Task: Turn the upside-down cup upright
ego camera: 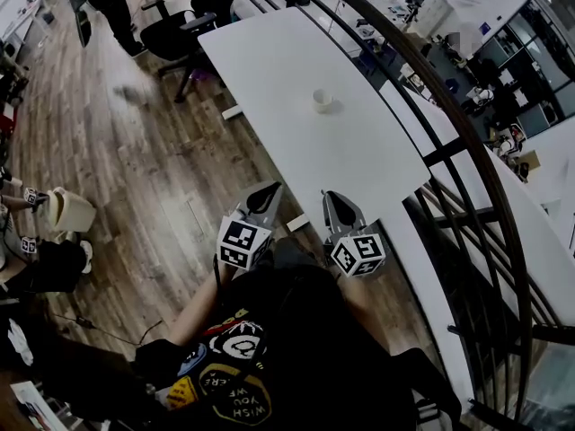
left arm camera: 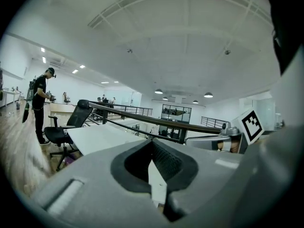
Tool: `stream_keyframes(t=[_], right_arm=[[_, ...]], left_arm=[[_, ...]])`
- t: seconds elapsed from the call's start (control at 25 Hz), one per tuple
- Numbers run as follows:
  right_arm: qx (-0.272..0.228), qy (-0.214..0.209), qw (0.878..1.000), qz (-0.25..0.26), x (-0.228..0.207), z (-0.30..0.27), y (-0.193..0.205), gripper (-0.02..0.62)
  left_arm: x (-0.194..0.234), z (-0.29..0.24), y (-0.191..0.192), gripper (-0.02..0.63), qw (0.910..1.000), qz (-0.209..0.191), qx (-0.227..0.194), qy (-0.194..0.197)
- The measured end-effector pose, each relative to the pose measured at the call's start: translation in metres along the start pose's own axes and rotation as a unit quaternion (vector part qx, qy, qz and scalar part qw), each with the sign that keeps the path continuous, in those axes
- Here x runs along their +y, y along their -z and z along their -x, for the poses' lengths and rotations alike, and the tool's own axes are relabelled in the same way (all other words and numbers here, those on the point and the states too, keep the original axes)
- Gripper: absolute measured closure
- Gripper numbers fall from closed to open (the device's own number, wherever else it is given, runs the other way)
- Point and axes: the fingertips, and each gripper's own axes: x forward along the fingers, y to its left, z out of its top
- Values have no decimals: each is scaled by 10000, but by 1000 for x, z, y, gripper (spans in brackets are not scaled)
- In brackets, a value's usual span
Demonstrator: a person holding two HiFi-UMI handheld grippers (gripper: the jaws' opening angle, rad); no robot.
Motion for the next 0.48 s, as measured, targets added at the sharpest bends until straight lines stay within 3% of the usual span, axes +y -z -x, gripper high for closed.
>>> stream_keyframes(t=[0.28,0.48], right_arm=[[-33,-28,10000,41,-10,-42,13,597],[-115,196,9996,150,-55,-105,32,597]], left_arm=[[28,-22,3,601,10000,50,15,74],[72,-86,27,601,9995,-94,278,137]])
